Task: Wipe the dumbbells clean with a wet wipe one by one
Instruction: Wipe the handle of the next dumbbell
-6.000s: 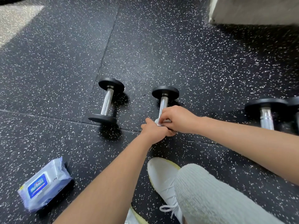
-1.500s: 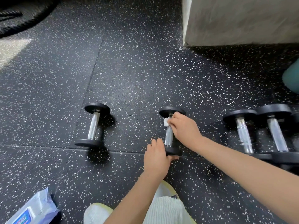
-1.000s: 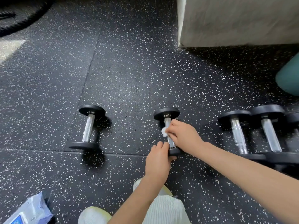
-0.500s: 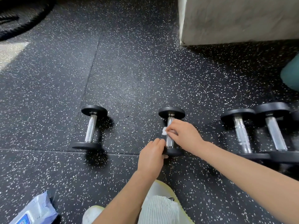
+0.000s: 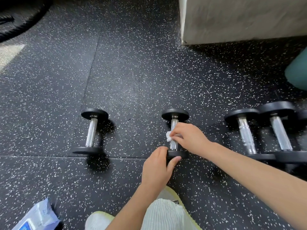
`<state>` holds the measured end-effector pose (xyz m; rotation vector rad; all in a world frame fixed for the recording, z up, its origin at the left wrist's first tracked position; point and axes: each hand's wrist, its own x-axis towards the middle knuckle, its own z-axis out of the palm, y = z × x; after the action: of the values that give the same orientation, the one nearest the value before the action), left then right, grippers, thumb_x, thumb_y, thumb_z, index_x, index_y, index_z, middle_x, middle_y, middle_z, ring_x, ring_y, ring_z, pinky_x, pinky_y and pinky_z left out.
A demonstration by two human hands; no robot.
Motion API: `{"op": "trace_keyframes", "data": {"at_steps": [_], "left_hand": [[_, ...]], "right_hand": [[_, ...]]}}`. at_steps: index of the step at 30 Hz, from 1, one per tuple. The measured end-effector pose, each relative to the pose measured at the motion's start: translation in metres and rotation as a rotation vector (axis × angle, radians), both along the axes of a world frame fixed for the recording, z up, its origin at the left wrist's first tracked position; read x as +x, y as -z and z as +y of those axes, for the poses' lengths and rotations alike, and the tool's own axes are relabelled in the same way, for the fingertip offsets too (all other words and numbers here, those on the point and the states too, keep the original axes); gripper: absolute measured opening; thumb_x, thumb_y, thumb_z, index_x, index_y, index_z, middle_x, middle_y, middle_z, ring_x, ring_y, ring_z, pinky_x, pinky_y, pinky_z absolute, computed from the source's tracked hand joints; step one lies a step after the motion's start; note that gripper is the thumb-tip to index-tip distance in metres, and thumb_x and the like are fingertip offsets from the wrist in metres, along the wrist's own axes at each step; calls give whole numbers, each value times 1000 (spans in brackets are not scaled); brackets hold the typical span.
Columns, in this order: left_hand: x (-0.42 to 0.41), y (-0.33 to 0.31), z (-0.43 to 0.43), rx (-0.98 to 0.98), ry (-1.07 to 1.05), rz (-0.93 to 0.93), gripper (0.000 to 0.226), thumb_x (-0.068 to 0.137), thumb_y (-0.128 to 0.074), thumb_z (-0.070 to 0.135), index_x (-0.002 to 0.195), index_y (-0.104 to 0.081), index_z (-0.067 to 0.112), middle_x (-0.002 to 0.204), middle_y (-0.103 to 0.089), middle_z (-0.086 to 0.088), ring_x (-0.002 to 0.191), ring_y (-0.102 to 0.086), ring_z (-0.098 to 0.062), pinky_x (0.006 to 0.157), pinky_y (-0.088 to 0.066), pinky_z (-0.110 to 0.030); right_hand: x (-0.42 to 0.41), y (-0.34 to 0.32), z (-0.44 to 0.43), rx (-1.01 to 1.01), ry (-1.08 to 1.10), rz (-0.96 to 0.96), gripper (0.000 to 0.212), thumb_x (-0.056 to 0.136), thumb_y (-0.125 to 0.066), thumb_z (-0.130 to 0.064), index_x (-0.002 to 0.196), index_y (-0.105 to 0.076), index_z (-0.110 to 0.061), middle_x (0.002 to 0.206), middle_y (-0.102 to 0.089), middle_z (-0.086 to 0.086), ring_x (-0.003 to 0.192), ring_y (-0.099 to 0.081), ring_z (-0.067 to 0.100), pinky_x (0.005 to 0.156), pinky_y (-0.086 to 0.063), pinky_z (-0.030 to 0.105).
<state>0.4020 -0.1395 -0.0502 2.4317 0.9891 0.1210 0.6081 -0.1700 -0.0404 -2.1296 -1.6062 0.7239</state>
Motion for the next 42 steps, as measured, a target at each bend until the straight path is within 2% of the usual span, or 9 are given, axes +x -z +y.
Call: {"op": "trace_keyframes", "data": {"at_steps": [3,6,12,15,18,21,28,35,42], "left_hand": [[-1,-2,0,-90,-59,-28,42,104,-28,65,105,-50,29,95,-58,14,84,-56,-9,71,-47,-35],[-2,-3,0,-149,-121,-78,34,102,-44,63,109,-50,31,96,-62,15,83,-59,-9,72,-49,-36],[6,-7,-2,-126,-168,-136,51,88,-62,74,98,-43,27,99,-40,13,72,-51,-11,63,-49,-35],[8,-7,1,-76,-116,-122,53,87,-59,78,97,-44,28,99,-41,14,67,-49,-11,59,-48,-33],[8,-6,2,-36,-81,-130,51,88,-58,77,96,-47,28,98,-41,14,67,-47,-10,57,-45,-28],[7,-5,-3,13,-102,-156,48,91,-59,73,96,-51,26,96,-42,12,69,-48,-9,53,-46,-30],[3,-6,-7,16,-81,-193,33,95,-68,55,98,-55,24,96,-45,12,69,-49,-8,54,-41,-23],[4,-4,-9,31,-67,-189,33,100,-62,53,95,-54,22,95,-44,11,64,-46,-14,51,-46,-37],[5,-7,-11,46,-59,-192,26,100,-66,46,96,-56,23,95,-45,12,63,-44,-10,50,-44,-31]], "right_hand": [[-6,-1,-6,-76,-134,27,11,94,-68,-31,100,-77,-32,99,-63,-17,94,-61,9,82,-49,30],[-2,-5,-8,-135,-210,47,11,94,-68,-31,101,-77,-34,99,-63,-20,94,-58,3,82,-47,25],[11,-1,-4,-15,2,-21,11,94,-68,-33,102,-77,-33,99,-62,-20,92,-61,7,80,-51,32],[12,2,-14,-30,31,50,9,91,-72,-31,98,-77,-34,94,-63,-24,87,-59,-1,78,-49,25],[10,-3,-22,-119,-106,98,8,90,-73,-31,95,-78,-35,89,-62,-26,84,-58,-6,73,-42,14],[8,-3,-21,-113,-151,66,8,91,-72,-32,96,-77,-35,91,-62,-23,85,-58,-2,75,-46,21],[11,0,-11,28,144,-2,7,92,-72,-30,97,-76,-31,98,-65,-16,91,-63,10,79,-52,35],[11,-9,-23,-157,-156,82,8,90,-72,-29,95,-77,-34,93,-64,-21,88,-57,-1,79,-48,24],[21,-4,-3,13,170,-38,9,94,-69,-30,99,-77,-31,99,-63,-13,90,-63,14,78,-53,39]]}}
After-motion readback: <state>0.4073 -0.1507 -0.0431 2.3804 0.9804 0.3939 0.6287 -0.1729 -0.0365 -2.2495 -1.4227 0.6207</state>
